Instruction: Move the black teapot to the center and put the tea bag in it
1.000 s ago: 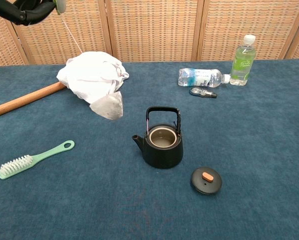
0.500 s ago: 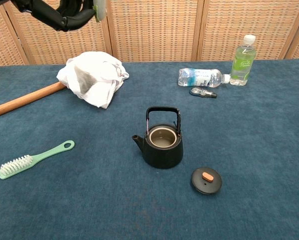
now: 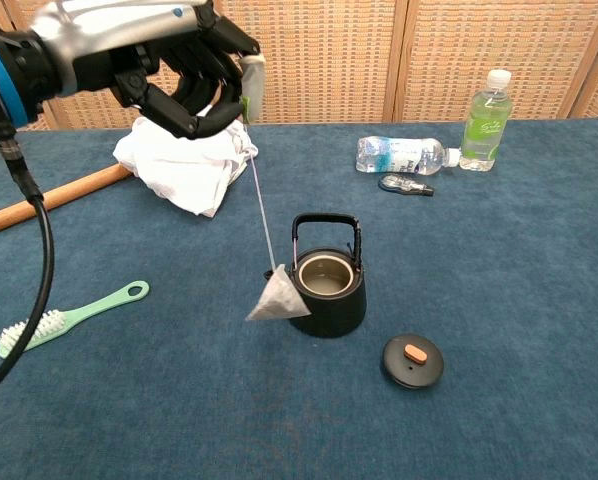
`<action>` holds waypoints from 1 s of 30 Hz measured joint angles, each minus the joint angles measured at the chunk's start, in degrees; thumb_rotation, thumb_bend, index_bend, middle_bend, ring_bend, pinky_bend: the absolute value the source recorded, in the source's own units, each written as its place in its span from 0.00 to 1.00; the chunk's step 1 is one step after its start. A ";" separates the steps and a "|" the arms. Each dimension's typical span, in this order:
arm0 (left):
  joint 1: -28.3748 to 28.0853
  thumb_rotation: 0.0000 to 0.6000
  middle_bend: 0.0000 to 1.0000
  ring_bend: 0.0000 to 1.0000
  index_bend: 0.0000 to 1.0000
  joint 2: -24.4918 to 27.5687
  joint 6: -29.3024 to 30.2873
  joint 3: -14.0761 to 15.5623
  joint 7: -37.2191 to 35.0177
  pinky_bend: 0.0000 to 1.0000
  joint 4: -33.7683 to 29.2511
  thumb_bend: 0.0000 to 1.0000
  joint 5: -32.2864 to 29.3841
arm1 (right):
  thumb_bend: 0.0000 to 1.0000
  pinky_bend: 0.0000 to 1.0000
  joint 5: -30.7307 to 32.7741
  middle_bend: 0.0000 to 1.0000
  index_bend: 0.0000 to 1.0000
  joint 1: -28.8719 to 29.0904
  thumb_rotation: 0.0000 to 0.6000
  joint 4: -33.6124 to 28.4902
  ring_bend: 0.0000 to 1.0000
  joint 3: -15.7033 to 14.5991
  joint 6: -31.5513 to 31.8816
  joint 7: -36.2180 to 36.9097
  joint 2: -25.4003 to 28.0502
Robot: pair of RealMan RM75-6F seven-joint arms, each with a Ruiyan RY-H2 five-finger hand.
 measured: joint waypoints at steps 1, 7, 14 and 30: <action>-0.24 1.00 0.71 0.71 0.64 -0.65 -0.27 0.05 0.47 0.72 0.47 0.54 -0.45 | 0.58 0.21 0.07 0.23 0.27 -0.04 1.00 0.08 0.13 -0.01 -0.12 0.14 0.11; -1.40 1.00 0.71 0.71 0.64 -4.14 -1.58 0.53 2.49 0.72 3.29 0.54 -2.47 | 0.58 0.21 0.45 0.23 0.27 -0.04 1.00 0.37 0.13 0.09 -0.83 0.89 0.27; -2.20 1.00 0.71 0.71 0.64 -6.27 -1.61 -0.03 2.28 0.72 5.14 0.54 -3.76 | 0.58 0.21 0.50 0.23 0.27 -0.25 1.00 0.80 0.13 0.08 -1.00 1.45 0.14; -4.74 1.00 0.71 0.71 0.64 -8.23 -1.61 -2.84 2.54 0.72 5.50 0.54 -5.95 | 0.58 0.21 1.36 0.23 0.27 -0.57 1.00 1.41 0.13 0.58 -1.60 2.70 0.67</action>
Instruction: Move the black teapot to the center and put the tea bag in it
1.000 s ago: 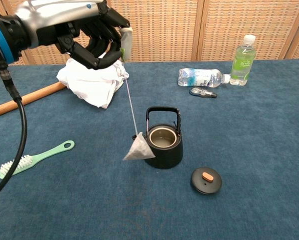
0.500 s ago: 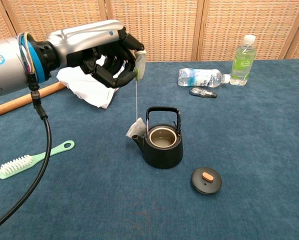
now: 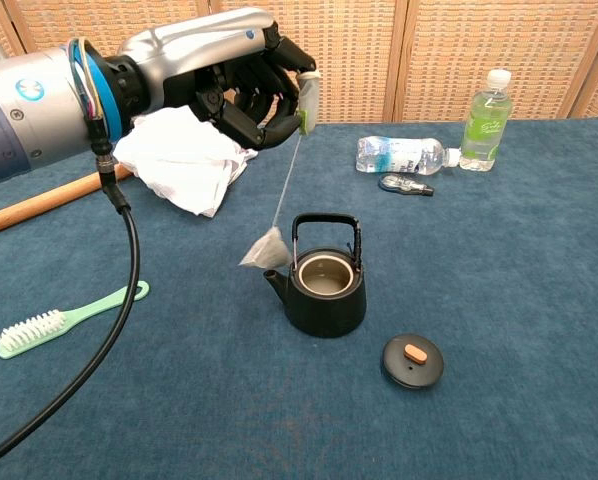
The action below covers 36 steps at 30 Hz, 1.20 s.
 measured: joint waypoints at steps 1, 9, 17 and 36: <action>-0.12 1.00 0.71 0.71 0.64 -0.02 -0.03 -0.11 0.03 0.72 -0.08 0.54 -0.12 | 0.58 0.21 -0.01 0.23 0.27 -0.07 1.00 0.03 0.13 -0.05 0.02 0.03 -0.02; -1.02 1.00 0.71 0.71 0.64 -0.13 -0.09 -0.57 0.56 0.72 -0.82 0.54 -0.66 | 0.58 0.21 0.01 0.23 0.27 -0.15 1.00 0.44 0.13 0.06 -0.16 0.46 -0.02; -1.95 1.00 0.71 0.71 0.64 -0.52 -0.04 -1.21 1.41 0.72 -1.02 0.54 -1.31 | 0.58 0.21 0.10 0.23 0.27 -0.33 1.00 0.67 0.13 0.10 -0.20 0.83 -0.05; -3.55 1.00 0.71 0.71 0.64 -1.20 -1.25 -0.31 3.69 0.72 -0.70 0.54 -3.55 | 0.58 0.21 0.62 0.23 0.27 -0.47 1.00 1.14 0.13 0.35 -0.72 1.57 0.16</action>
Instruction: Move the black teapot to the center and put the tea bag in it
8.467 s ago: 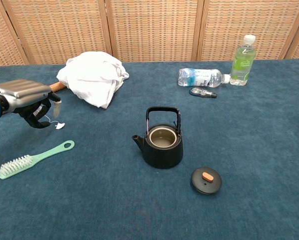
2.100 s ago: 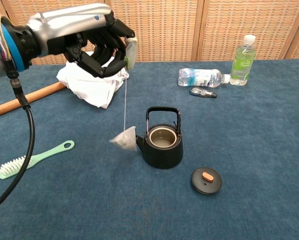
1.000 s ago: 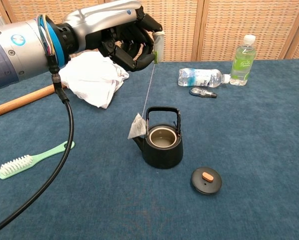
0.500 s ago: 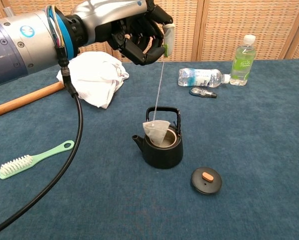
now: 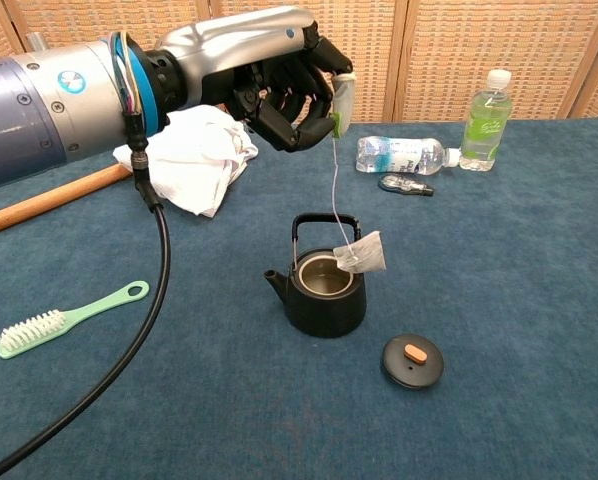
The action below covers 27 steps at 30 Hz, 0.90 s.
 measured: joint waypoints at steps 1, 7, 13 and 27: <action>0.05 1.00 0.71 0.71 0.64 0.02 0.16 0.08 0.05 0.72 0.02 0.54 0.10 | 0.58 0.21 -0.04 0.23 0.27 -0.02 1.00 0.00 0.13 -0.03 0.00 -0.03 -0.01; 0.69 1.00 0.71 0.71 0.64 0.53 1.11 0.61 -0.34 0.72 -0.19 0.54 0.75 | 0.58 0.21 -0.14 0.23 0.27 -0.01 1.00 -0.01 0.13 -0.09 -0.10 -0.19 -0.11; 1.78 1.00 0.71 0.71 0.64 1.57 2.00 1.35 -1.33 0.72 -0.48 0.54 1.38 | 0.58 0.21 0.00 0.23 0.27 0.12 1.00 -0.20 0.13 -0.01 -0.34 -0.47 -0.13; 3.55 1.00 0.71 0.71 0.64 3.55 2.73 2.58 -3.81 0.72 -1.01 0.54 2.71 | 0.58 0.21 0.16 0.23 0.27 0.42 1.00 -0.62 0.13 0.09 -0.74 -1.15 -0.27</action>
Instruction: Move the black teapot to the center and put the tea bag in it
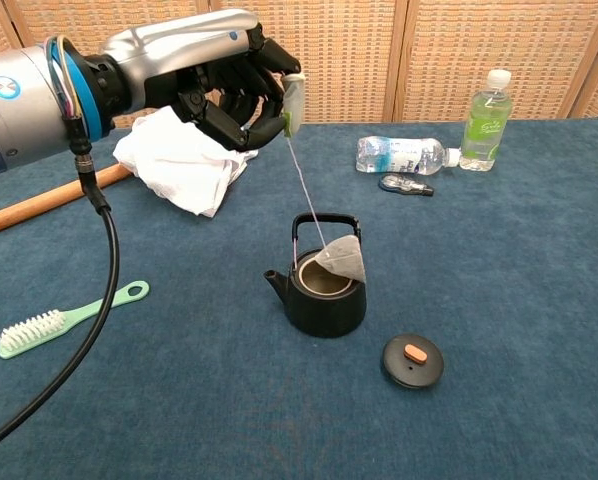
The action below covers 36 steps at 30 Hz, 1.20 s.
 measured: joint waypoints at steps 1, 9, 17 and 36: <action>0.04 1.00 0.70 0.71 0.64 0.06 -0.06 0.11 -0.08 0.72 -0.01 0.54 0.09 | 0.58 0.21 0.01 0.23 0.27 0.00 1.00 -0.02 0.13 -0.02 -0.02 -0.05 0.01; 0.28 1.00 0.70 0.71 0.64 0.63 -0.89 1.15 0.62 0.72 -0.13 0.54 0.32 | 0.58 0.21 0.17 0.23 0.27 0.05 1.00 -0.29 0.13 -0.01 -0.26 0.06 0.07; 0.26 1.00 0.70 0.71 0.64 0.69 -1.71 2.33 3.28 0.72 -0.05 0.54 0.07 | 0.58 0.21 -0.01 0.23 0.27 0.23 1.00 -0.20 0.13 -0.12 -0.57 0.18 -0.12; -1.25 1.00 0.69 0.68 0.24 4.90 -3.65 5.82 24.43 0.71 -4.42 0.55 -1.95 | 0.58 0.21 -0.39 0.23 0.27 0.34 1.00 -0.22 0.13 -0.05 -0.39 0.21 -0.21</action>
